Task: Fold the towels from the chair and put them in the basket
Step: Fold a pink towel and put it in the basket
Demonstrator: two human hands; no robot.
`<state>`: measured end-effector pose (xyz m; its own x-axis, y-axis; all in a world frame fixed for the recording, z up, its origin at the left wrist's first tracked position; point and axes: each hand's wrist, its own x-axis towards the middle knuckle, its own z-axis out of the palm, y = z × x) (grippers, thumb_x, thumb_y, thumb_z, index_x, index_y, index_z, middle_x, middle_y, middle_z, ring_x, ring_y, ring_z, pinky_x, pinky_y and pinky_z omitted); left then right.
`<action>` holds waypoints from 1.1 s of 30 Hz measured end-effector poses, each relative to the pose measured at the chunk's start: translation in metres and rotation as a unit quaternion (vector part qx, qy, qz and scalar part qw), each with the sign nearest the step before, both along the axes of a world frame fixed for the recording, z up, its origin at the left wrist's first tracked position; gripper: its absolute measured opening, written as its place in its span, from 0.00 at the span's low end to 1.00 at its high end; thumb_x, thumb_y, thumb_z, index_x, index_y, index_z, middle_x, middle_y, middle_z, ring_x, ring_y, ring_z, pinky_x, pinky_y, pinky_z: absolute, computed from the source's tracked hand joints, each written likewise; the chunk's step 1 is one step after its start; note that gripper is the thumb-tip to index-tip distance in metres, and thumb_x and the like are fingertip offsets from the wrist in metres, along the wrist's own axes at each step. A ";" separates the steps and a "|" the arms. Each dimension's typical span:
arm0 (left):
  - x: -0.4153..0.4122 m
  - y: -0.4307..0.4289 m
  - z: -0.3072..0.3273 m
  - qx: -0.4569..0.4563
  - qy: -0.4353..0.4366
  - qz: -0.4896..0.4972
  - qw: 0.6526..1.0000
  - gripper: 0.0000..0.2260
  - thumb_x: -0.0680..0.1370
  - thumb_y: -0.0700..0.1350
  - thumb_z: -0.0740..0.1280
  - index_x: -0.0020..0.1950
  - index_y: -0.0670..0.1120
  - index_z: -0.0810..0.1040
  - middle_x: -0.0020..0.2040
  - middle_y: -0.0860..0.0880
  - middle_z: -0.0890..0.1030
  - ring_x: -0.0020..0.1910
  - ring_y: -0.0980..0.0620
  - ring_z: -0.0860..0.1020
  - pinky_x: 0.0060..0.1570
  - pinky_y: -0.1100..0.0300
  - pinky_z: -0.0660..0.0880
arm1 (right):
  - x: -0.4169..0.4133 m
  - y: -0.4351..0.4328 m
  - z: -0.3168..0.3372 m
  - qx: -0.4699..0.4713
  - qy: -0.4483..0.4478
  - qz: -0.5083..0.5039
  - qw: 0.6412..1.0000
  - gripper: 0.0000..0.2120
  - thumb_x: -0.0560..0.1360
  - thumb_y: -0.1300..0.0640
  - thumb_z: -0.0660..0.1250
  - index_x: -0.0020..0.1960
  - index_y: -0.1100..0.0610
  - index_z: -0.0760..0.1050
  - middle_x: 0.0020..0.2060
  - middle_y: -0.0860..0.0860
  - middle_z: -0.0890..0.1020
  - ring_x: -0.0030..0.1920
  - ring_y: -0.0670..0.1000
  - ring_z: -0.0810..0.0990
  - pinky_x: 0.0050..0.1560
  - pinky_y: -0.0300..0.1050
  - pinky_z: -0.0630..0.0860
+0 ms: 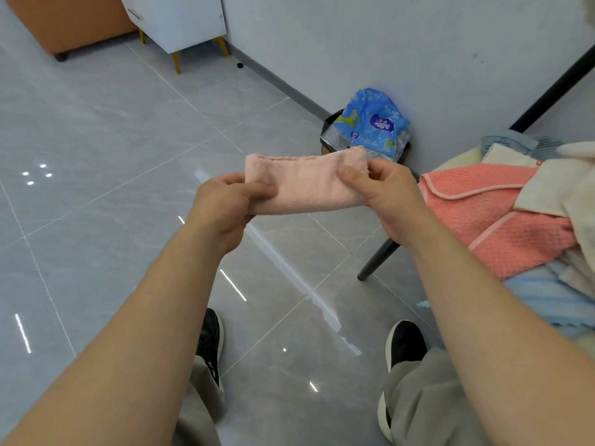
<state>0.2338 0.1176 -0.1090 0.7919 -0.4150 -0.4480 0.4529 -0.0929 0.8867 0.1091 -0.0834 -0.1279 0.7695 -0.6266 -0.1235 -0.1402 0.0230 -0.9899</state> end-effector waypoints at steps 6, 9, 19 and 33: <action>-0.003 0.004 0.006 -0.013 0.066 -0.094 0.993 0.16 0.72 0.25 0.65 0.55 0.39 0.81 0.49 0.45 0.86 0.47 0.48 0.85 0.45 0.59 0.82 | -0.003 -0.002 -0.001 -0.037 -0.003 0.014 0.999 0.14 0.72 0.57 0.78 0.56 0.59 0.83 0.50 0.55 0.86 0.51 0.52 0.84 0.57 0.54 0.79; -0.002 0.004 0.005 0.010 0.036 -0.093 0.995 0.20 0.69 0.25 0.68 0.59 0.37 0.80 0.54 0.42 0.85 0.53 0.44 0.84 0.50 0.55 0.82 | -0.002 -0.003 -0.002 -0.018 -0.002 0.017 1.000 0.18 0.70 0.60 0.79 0.59 0.59 0.82 0.52 0.55 0.86 0.56 0.57 0.84 0.61 0.55 0.79; -0.003 0.002 0.004 -0.031 -0.047 -0.075 0.996 0.17 0.69 0.32 0.76 0.57 0.37 0.82 0.52 0.40 0.85 0.53 0.44 0.85 0.55 0.52 0.81 | -0.003 -0.004 0.004 0.119 -0.015 0.052 0.991 0.19 0.69 0.75 0.72 0.55 0.59 0.77 0.49 0.57 0.82 0.52 0.55 0.81 0.55 0.51 0.78; -0.002 0.007 0.000 0.072 -0.105 -0.194 0.973 0.38 0.59 0.28 0.77 0.65 0.53 0.78 0.60 0.49 0.80 0.54 0.51 0.83 0.49 0.62 0.80 | -0.010 -0.009 0.005 0.093 0.093 0.136 0.982 0.45 0.64 0.75 0.76 0.74 0.48 0.67 0.60 0.56 0.81 0.62 0.57 0.81 0.66 0.56 0.75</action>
